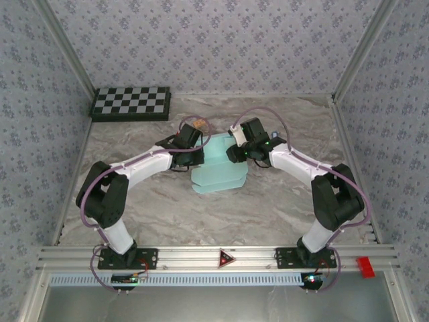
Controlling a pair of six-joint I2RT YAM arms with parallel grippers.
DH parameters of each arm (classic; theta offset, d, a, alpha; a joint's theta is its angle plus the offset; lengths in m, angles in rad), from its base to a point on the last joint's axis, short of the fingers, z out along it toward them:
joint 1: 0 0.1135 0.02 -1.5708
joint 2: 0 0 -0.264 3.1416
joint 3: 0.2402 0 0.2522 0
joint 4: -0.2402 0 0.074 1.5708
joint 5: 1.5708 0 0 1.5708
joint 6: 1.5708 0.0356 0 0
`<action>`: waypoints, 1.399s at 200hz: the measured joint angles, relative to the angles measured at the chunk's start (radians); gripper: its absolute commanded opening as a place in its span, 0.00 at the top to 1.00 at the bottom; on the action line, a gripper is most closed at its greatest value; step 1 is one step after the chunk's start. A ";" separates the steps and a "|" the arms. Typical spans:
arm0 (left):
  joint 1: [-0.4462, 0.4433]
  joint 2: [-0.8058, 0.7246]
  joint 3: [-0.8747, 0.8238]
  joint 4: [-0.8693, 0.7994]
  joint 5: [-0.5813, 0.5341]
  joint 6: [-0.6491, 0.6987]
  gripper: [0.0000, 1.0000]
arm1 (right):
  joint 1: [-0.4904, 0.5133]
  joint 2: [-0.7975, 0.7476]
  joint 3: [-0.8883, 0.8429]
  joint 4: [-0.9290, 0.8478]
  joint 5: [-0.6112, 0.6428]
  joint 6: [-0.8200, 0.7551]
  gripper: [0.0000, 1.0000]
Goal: Fold the paper box
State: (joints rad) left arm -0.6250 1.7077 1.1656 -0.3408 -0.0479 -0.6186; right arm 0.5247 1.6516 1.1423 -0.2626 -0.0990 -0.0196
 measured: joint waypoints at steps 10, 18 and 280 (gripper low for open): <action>0.000 0.000 0.003 0.000 0.003 0.000 1.00 | 0.003 0.000 0.000 0.005 0.016 0.000 0.60; 0.000 0.000 0.003 0.000 0.003 0.000 1.00 | 0.006 0.000 0.000 0.009 0.027 0.000 0.62; 0.000 0.000 0.010 0.003 0.011 -0.015 1.00 | 0.143 0.133 0.131 -0.064 0.532 0.136 0.82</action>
State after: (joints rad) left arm -0.6250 1.7077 1.1759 -0.3378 -0.0364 -0.6334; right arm 0.6674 1.7847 1.2732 -0.3264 0.4328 0.1165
